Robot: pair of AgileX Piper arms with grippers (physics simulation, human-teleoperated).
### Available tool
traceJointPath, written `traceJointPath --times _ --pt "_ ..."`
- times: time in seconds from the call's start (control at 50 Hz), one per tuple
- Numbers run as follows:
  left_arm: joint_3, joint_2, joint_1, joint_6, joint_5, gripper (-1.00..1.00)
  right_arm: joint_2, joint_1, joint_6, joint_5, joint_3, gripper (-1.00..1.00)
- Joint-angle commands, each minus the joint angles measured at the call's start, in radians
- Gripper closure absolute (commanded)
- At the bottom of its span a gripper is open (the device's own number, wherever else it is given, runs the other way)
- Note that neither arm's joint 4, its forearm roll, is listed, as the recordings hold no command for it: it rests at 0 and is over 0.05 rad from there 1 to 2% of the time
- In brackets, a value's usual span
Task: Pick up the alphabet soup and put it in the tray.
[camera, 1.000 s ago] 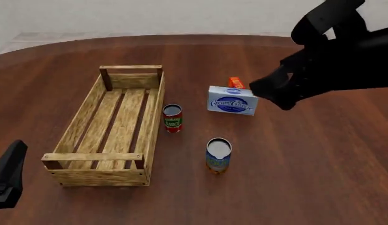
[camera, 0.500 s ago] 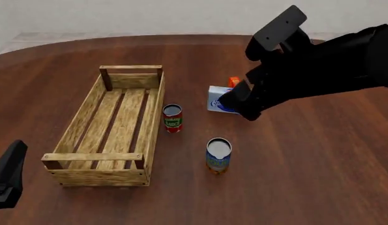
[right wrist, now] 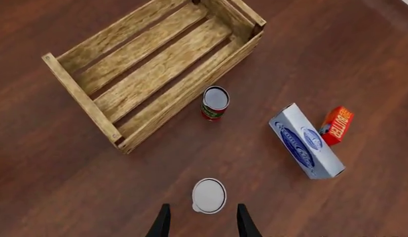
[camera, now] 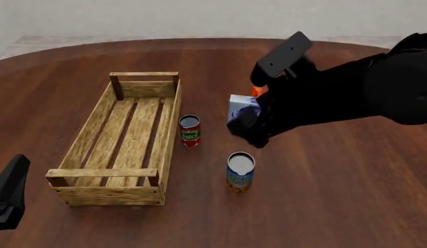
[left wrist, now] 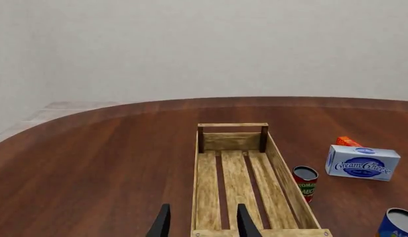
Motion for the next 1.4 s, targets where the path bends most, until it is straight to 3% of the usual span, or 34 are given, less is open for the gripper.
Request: traceJointPath --times 0.02,1.4 --pt "-0.001 -0.001 -0.001 0.001 0.001 -1.0 0.011 0.002 0.024 -0.033 0.042 -1.0" --pt "-0.004 -0.001 0.0 0.001 0.004 -1.0 0.113 -0.046 0.072 -0.183 0.134 -1.0"
